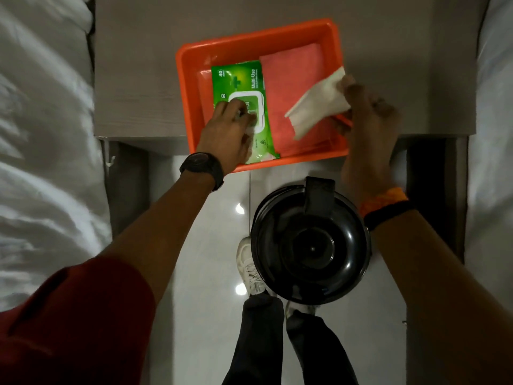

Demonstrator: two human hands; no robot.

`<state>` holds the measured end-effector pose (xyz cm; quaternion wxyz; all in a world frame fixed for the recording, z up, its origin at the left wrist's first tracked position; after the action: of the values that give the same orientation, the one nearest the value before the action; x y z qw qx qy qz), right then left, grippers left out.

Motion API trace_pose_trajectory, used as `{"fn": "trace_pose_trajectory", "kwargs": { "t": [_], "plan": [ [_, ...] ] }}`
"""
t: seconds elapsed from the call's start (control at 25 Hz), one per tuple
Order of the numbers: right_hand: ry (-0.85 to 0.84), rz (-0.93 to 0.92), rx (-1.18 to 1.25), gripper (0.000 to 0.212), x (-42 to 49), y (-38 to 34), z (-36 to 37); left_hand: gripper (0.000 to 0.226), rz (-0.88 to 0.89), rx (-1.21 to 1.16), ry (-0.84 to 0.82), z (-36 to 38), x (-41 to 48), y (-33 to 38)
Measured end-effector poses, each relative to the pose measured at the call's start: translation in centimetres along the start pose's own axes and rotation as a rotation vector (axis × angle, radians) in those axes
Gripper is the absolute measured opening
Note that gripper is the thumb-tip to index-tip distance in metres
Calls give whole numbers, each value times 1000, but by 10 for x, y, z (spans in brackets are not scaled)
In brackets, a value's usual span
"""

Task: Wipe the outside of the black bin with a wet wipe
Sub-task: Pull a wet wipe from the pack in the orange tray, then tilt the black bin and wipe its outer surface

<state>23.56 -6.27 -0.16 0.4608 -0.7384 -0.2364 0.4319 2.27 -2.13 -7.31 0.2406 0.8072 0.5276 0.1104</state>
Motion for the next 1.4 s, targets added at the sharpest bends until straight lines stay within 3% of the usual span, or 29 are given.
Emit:
{"fn": "trace_pose_trajectory", "kwargs": {
  "t": [0.08, 0.24, 0.36, 0.48, 0.56, 0.64, 0.76, 0.84, 0.92, 1.0, 1.04, 1.12, 1.2, 1.4],
  "plan": [
    [9, 96, 83, 10, -13, 11, -15, 49, -29, 68, -43, -2, 1, 7],
    [-9, 187, 135, 41, -32, 28, -28, 44, -75, 191, -194, -1, -2, 14],
    [-58, 190, 204, 45, -41, 35, -34, 42, -103, 128, -236, -11, 11, 19],
    [-107, 174, 188, 43, -42, 43, -42, 36, -102, -223, 1, -21, 15, 52],
    [-95, 169, 146, 42, -48, 49, -50, 31, -194, -725, 173, -21, -4, 89],
    [-80, 176, 121, 41, -58, 58, -59, 21, -346, -1161, 61, -3, -25, 121],
    [-87, 227, 91, 39, -72, 76, -74, 12, -399, -1276, -50, 32, -41, 142],
    [-98, 245, 40, 26, -81, 92, -90, 13, -409, -1327, -84, 55, -47, 149],
    [1, 279, 66, 9, -86, 113, -118, 16, -408, -1272, -106, 83, -51, 156],
    [188, 300, 2, 11, -86, 136, -156, 21, -351, -1057, -155, 112, -49, 162],
    [272, 299, -125, 16, -84, 150, -176, 26, -266, -913, -246, 129, -45, 166],
    [385, 331, -402, 30, -76, 182, -209, 39, 4, -501, -589, 171, -39, 184],
    [370, 383, -593, 37, -65, 219, -227, 52, 228, -135, -823, 206, -43, 198],
    [232, 391, -551, 32, -52, 279, -228, 71, 425, 93, -822, 242, -52, 199]
  ]
}}
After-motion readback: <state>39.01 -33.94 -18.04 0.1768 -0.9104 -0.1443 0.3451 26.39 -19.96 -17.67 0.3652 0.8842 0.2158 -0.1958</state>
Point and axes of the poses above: each hand's wrist, its own x-axis towards the middle knuckle, its own z-axis out of the palm, y = z × x, the point moved 3 cm from there along x, towards the middle knuckle, and after that the axes turned 14 degrees about -x, right-handed, at the moved point
